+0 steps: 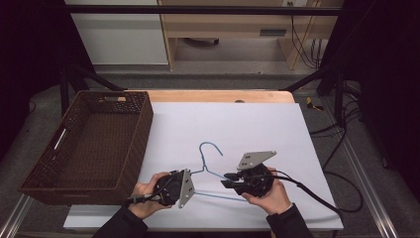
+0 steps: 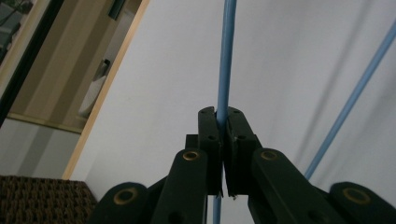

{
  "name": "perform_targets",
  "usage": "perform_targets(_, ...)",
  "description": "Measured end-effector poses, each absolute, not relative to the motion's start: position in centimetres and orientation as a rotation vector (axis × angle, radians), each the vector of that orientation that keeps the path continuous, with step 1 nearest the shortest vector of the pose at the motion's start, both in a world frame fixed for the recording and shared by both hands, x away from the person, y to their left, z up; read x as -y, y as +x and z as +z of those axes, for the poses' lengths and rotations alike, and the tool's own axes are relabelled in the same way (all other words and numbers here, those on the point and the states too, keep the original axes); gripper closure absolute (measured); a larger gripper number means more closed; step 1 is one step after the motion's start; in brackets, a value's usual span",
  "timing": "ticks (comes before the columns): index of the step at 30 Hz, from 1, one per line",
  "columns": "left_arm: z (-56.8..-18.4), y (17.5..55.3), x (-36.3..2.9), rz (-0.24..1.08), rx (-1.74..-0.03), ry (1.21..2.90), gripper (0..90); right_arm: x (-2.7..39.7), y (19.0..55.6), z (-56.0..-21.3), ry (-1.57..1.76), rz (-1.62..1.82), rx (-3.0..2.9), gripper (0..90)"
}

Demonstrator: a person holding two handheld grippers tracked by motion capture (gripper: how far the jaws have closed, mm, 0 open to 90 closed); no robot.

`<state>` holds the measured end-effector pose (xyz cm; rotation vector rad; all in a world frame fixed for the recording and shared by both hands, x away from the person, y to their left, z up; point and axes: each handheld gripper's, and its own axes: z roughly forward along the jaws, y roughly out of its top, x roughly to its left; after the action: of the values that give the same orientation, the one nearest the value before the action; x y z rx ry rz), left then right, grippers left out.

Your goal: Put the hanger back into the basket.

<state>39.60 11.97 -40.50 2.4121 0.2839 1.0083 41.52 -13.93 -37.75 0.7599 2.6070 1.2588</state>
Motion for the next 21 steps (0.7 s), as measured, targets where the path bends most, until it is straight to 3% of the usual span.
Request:
perform_targets(4,-39.8,39.7,-12.0,1.017,-0.380,2.423,86.7,15.7,41.6,-37.0,0.800,1.313,-2.482,61.0)
perform_targets(11,-39.4,39.8,-11.8,0.984,-0.520,2.467,86.7,18.5,41.9,-36.4,0.873,1.356,-2.242,31.2)
perform_targets(15,-39.2,39.9,-11.7,0.947,-0.583,2.485,86.7,19.9,42.2,-36.5,0.963,1.358,-2.161,20.7)
perform_targets(21,-38.9,40.2,-11.9,0.908,-0.649,2.498,86.7,21.7,42.5,-36.8,1.052,1.354,-2.061,11.9)
